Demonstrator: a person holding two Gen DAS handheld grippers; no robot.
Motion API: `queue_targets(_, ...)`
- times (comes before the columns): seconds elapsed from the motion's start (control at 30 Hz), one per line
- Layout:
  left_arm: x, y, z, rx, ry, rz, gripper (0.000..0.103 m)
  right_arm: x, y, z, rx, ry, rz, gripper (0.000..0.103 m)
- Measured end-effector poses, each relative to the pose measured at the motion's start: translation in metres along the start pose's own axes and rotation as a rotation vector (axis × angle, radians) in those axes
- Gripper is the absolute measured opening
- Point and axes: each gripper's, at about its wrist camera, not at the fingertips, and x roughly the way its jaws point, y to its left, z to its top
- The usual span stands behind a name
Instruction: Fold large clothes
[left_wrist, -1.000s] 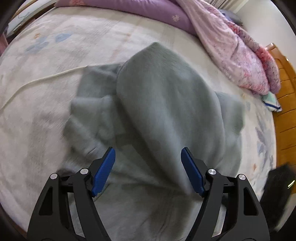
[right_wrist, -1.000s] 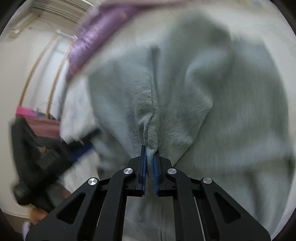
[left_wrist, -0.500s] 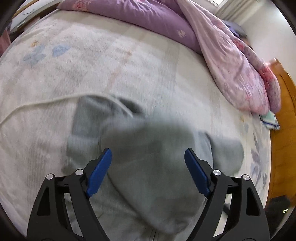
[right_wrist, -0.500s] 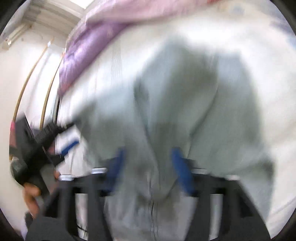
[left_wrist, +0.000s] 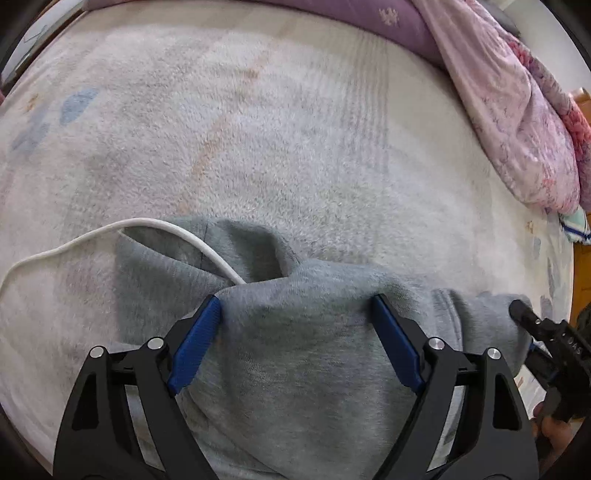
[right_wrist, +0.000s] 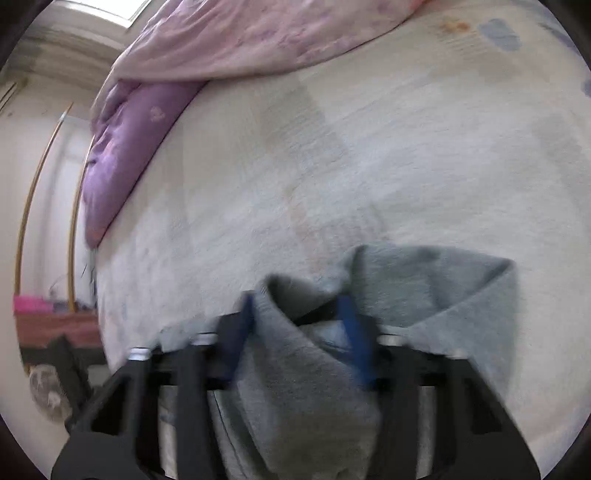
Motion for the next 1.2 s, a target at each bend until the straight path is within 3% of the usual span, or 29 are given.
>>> queue_targets(0.03,0.003,0.001,0.001,0.005,0.008,-0.006,0.070,0.001,-0.003,0.000,0.005,-0.001,0.043,0.012)
queue_targets(0.07,0.008,0.004,0.001,0.003,0.021,-0.018,0.053,-0.003,-0.007,-0.002,0.008,-0.003,0.089,0.009)
queue_targets(0.13,0.005,0.010,0.001,-0.005,0.007,-0.047,0.030,-0.011,-0.012,-0.004,0.006,-0.026,0.105,0.008)
queue_targets(0.17,-0.001,0.012,-0.002,-0.008,-0.017,-0.064,0.024,-0.015,-0.012,-0.006,0.000,-0.046,0.127,0.007)
queue_targets(0.3,-0.040,0.022,-0.022,-0.017,-0.132,-0.139,0.021,-0.051,-0.010,-0.026,-0.074,-0.133,0.162,0.007)
queue_targets(0.43,-0.090,0.030,-0.074,0.012,-0.258,-0.199,0.019,-0.087,-0.010,-0.066,-0.148,-0.190,0.190,0.007)
queue_targets(0.63,-0.124,0.047,-0.162,-0.058,-0.305,-0.209,0.019,-0.113,-0.021,-0.145,-0.173,-0.155,0.176,0.007)
queue_targets(0.83,-0.125,0.078,-0.238,-0.082,-0.253,-0.172,0.019,-0.133,-0.028,-0.226,-0.178,-0.129,0.084,0.007)
queue_targets(1.07,-0.097,0.104,-0.312,0.006,-0.105,-0.137,0.019,-0.120,-0.073,-0.309,-0.004,-0.107,-0.008,0.007)
queue_targets(1.13,-0.089,0.114,-0.322,-0.018,-0.064,-0.161,0.022,-0.111,-0.089,-0.324,0.072,-0.096,-0.011,0.011)
queue_targets(1.2,-0.091,0.124,-0.324,-0.046,-0.050,-0.189,0.033,-0.112,-0.095,-0.330,0.110,-0.109,-0.033,0.011)
